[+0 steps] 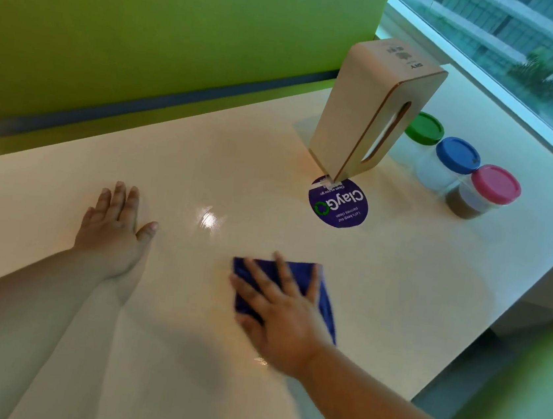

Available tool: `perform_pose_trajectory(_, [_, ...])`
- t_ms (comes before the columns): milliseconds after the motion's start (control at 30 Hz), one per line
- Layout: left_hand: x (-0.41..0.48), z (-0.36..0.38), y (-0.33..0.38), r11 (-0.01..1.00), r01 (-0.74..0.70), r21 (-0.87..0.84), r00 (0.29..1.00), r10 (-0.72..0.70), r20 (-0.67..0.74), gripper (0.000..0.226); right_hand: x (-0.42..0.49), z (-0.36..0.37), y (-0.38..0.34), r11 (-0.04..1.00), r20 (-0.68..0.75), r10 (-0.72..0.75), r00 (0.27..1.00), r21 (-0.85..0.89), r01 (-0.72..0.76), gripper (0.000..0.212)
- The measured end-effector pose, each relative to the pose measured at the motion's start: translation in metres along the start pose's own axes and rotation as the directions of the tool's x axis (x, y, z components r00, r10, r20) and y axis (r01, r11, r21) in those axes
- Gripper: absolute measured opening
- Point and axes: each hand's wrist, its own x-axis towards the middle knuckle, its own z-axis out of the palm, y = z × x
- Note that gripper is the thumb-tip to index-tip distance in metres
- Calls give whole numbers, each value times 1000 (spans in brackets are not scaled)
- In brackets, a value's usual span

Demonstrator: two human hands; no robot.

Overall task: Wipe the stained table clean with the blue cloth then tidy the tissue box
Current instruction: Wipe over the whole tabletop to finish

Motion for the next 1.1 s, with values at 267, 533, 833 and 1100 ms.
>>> perform_pose_trajectory(267, [-17,-10,5,993,-87,-81,994,82,-69,63,-8,-7,33,919,12,386,923,78,-385,59])
perform_pose_trajectory(533, [-40,8,27,982,-177,-61,980,171,-105,59,-68,5,-6,995,16,-102,995,21,101,54])
perform_pose_trajectory(833, [-53,7,12,982,-118,-144,987,101,-122,58,-37,-5,40,900,37,428,903,71,-429,61])
perform_pose_trajectory(1100, [-39,4,22,985,-101,-138,987,82,-139,59,-12,-1,-69,892,75,-420,904,219,396,55])
